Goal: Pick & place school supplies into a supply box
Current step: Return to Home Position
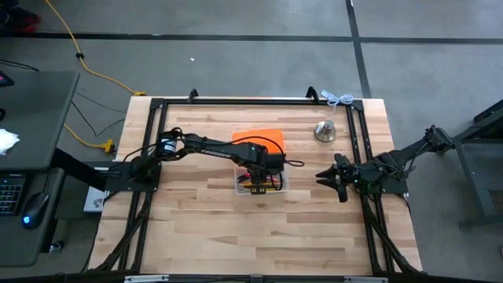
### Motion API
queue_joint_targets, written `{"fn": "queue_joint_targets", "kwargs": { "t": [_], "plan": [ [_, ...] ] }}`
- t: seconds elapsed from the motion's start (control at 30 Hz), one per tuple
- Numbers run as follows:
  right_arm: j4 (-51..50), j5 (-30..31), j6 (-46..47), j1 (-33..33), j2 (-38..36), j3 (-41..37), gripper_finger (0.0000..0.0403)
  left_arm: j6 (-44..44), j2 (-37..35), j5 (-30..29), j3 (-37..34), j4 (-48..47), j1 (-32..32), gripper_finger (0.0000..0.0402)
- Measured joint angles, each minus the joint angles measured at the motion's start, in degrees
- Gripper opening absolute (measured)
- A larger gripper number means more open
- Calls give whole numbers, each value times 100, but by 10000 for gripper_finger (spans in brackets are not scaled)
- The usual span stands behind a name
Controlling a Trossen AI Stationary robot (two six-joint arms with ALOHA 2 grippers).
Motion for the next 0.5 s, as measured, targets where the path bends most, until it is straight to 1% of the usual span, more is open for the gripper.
{"fn": "queue_joint_targets", "kwargs": {
  "t": [0.27, 0.33, 0.4, 0.5],
  "plan": [
    [0, -2, 0, 1, 0, 0, 103, -108, -101, 28, 26, -72, 0, 187],
    [0, -2, 0, 1, 0, 0, 103, -205, -144, 26, 114, -360, 0, 188],
    [4, -2, 0, 0, 0, 0, 103, -241, -160, 21, 274, -455, 0, 188],
    [34, -2, 0, 0, -2, 0, 103, -245, -163, 17, 597, -941, 0, 188]
  ]
}}
